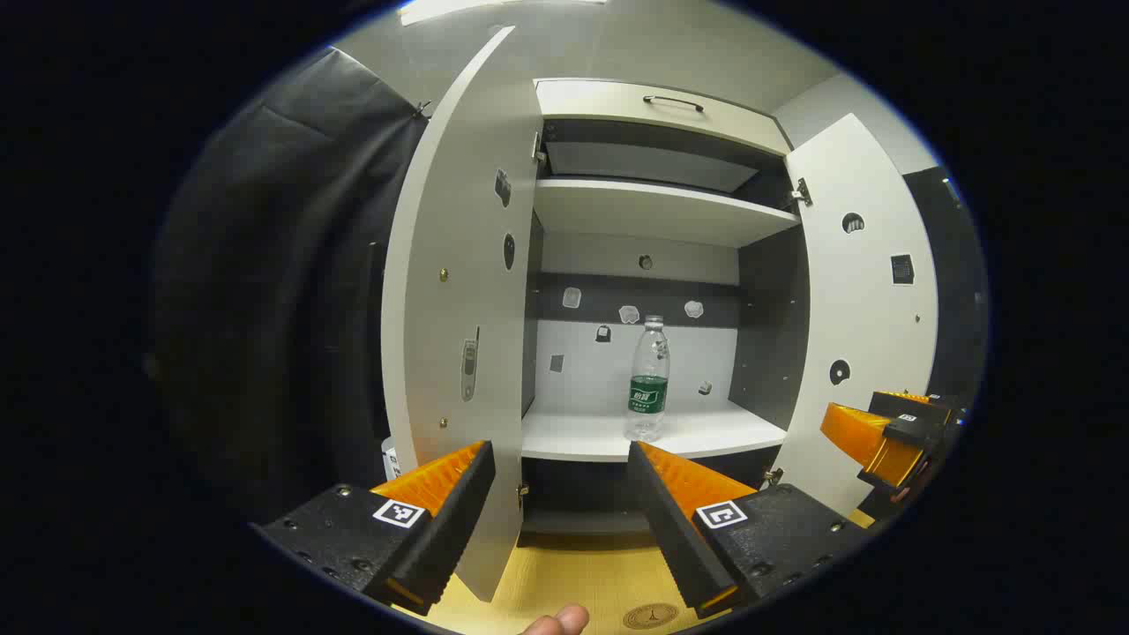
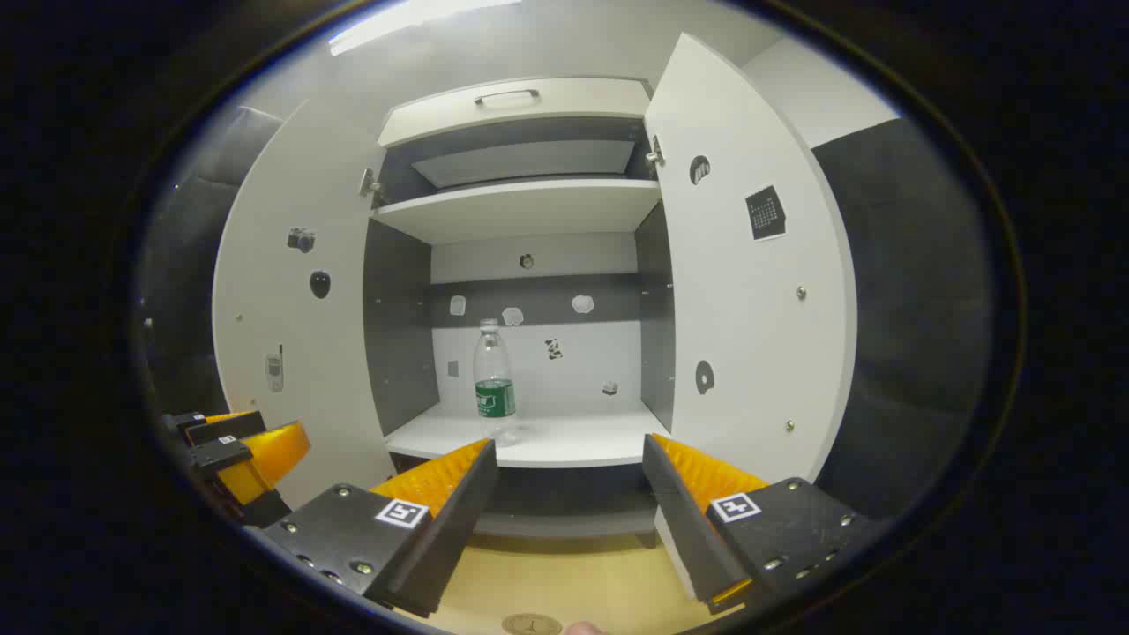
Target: Grasp the bottle in the cabinet with the left hand and place it on the coaster, then close the right door with the right hand and the left door with the left hand.
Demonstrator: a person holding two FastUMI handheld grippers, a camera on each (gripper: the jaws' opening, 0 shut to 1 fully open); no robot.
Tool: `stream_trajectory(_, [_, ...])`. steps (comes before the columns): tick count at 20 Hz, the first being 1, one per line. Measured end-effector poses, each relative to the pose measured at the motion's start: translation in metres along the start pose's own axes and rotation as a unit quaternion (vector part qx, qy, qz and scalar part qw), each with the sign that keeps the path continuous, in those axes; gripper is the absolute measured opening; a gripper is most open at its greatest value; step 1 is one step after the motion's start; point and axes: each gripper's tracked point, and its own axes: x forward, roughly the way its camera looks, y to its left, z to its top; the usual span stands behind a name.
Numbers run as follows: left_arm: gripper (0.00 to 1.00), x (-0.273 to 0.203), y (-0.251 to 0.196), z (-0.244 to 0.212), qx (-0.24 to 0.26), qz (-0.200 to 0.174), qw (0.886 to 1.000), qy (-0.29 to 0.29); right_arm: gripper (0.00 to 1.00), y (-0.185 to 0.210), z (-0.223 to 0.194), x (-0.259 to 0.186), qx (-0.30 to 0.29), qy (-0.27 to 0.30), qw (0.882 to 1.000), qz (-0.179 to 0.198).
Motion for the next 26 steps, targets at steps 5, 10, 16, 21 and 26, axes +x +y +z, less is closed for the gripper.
stream_trajectory(5, [0.92, 0.006, -0.001, 0.001, 0.009, -0.002, 1.000, -0.003, 1.00, -0.004, -0.003, 0.005, 0.002, 0.004, 1.000, -0.004])
stream_trajectory(10, [0.96, 0.013, -0.003, -0.001, 0.014, -0.003, 1.000, -0.004, 1.00, -0.006, -0.003, 0.009, 0.001, -0.002, 1.000, -0.008])
stream_trajectory(16, [0.96, 0.027, -0.012, -0.005, 0.017, -0.012, 1.000, 0.001, 1.00, -0.009, -0.002, 0.015, 0.007, -0.005, 1.000, -0.009])
stream_trajectory(21, [0.96, 0.057, -0.035, -0.009, 0.015, -0.036, 0.999, 0.006, 1.00, -0.014, -0.005, 0.018, 0.009, 0.001, 1.000, -0.013])
stream_trajectory(26, [0.96, 0.110, -0.077, -0.011, 0.019, -0.075, 0.997, 0.008, 1.00, -0.020, -0.009, 0.018, 0.003, 0.016, 1.000, -0.020])
